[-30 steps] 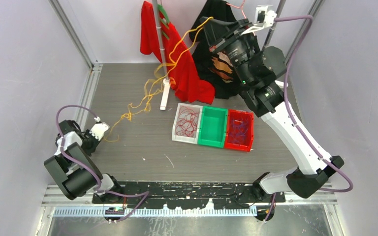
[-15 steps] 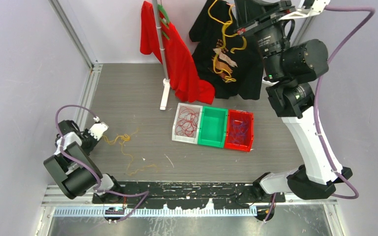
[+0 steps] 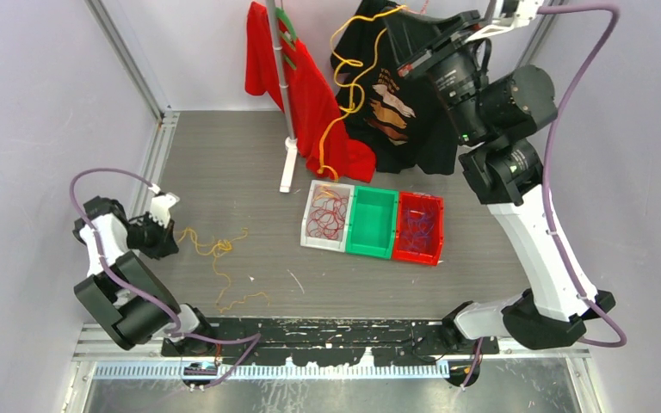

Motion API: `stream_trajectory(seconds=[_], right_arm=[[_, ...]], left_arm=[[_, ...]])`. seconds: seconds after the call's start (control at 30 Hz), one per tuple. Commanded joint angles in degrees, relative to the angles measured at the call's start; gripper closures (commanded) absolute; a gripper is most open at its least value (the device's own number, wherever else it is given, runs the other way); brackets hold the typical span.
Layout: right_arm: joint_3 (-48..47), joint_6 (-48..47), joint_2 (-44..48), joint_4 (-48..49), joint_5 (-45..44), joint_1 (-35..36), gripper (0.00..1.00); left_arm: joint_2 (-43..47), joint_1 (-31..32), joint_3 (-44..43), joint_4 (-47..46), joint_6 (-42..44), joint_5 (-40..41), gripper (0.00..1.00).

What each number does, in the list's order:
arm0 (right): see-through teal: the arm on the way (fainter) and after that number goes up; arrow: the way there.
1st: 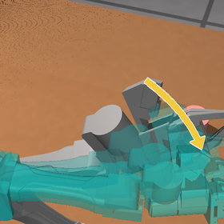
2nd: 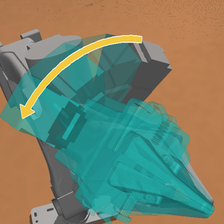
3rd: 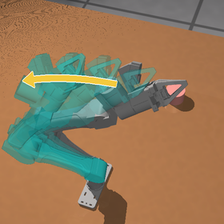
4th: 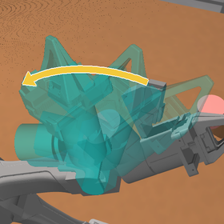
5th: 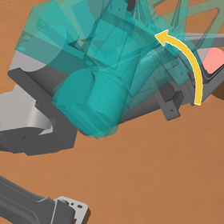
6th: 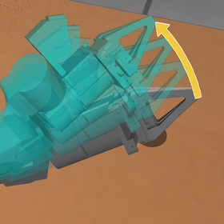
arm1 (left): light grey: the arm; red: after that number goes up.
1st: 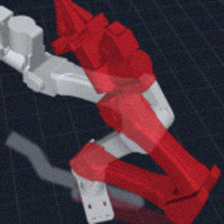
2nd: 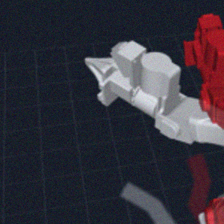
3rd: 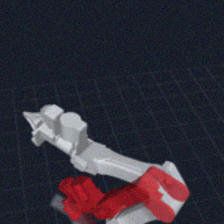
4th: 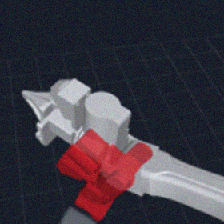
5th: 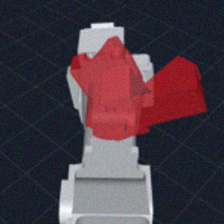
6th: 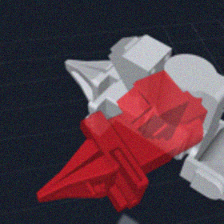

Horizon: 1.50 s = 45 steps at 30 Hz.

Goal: Untangle the cables
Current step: Untie the cable.

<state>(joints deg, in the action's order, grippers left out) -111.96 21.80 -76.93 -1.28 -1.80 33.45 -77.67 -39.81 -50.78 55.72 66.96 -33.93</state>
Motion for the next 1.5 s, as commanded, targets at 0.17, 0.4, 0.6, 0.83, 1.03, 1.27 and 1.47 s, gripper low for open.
stream_trajectory(seconds=[0.17,0.4,0.6,0.83,1.03,1.27,1.47], right_arm=[[11.1,-1.9,5.2,-0.3,-1.3,-0.1,0.99],[16.4,-8.2,6.8,-3.4,-5.8,-0.1,0.99],[22.0,-11.6,7.7,-4.4,-9.8,-0.2,0.99],[32.4,-12.0,11.3,-2.8,-12.9,-0.3,0.99],[43.1,-11.5,15.0,-2.1,-15.7,-0.3,0.99],[45.5,-9.6,19.1,-2.7,-18.2,-1.0,0.99],[36.7,-5.9,20.7,-4.0,-12.4,-1.8,0.99]], left_arm=[[7.3,4.5,-14.2,19.9,-4.6,-18.3,1.0],[14.5,10.7,-17.5,15.0,-14.3,-18.4,1.0],[16.2,13.1,-19.2,13.2,-19.2,-18.4,1.0],[17.1,14.0,-22.3,14.3,-20.2,-19.8,1.0],[18.1,14.4,-24.0,14.5,-21.0,-20.7,1.0],[18.2,14.4,-22.2,13.1,-20.9,-19.9,1.0],[17.1,14.4,-21.1,12.1,-21.2,-19.0,1.0]])
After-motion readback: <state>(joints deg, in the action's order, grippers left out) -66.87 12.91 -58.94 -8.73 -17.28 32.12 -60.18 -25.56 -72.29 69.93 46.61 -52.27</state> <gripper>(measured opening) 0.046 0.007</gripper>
